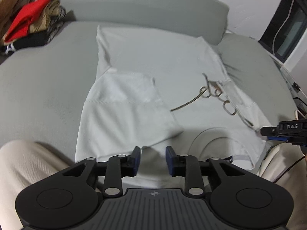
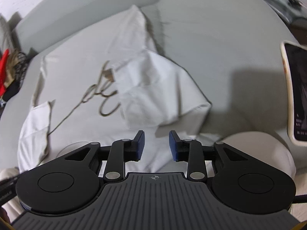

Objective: Fold clothes

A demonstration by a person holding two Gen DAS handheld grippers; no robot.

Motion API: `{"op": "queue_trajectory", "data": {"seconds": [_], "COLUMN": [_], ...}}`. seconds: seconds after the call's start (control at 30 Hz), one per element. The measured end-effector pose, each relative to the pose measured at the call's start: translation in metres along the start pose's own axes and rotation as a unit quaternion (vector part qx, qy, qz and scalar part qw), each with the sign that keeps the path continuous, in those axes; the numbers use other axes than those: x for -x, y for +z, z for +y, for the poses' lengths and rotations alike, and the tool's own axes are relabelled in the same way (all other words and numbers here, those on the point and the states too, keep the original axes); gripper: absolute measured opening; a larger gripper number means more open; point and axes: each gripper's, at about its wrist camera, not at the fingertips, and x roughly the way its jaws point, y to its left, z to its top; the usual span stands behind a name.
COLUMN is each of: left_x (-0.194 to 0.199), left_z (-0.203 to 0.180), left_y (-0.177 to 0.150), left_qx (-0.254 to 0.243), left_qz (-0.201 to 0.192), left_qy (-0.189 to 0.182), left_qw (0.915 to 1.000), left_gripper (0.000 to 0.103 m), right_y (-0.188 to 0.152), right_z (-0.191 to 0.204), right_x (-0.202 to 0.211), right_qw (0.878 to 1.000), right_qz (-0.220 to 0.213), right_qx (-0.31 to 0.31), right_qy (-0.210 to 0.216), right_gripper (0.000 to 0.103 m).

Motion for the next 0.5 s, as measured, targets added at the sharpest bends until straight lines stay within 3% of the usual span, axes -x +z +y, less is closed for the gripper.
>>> {"op": "queue_trajectory", "data": {"seconds": [0.13, 0.5], "left_x": [0.0, 0.001], "left_z": [-0.005, 0.0], "left_y": [-0.001, -0.003], "left_qx": [-0.008, 0.01], "left_qz": [0.0, -0.004], "left_qy": [-0.004, 0.005], "left_qw": [1.0, 0.9999], "left_gripper": [0.038, 0.04], "right_y": [-0.002, -0.012], "right_z": [0.006, 0.013], "right_x": [0.001, 0.004], "right_qw": [1.0, 1.0], "right_qz": [0.005, 0.012], "right_qx": [-0.001, -0.01], "right_qy": [0.013, 0.02], "right_gripper": [0.04, 0.04]}}
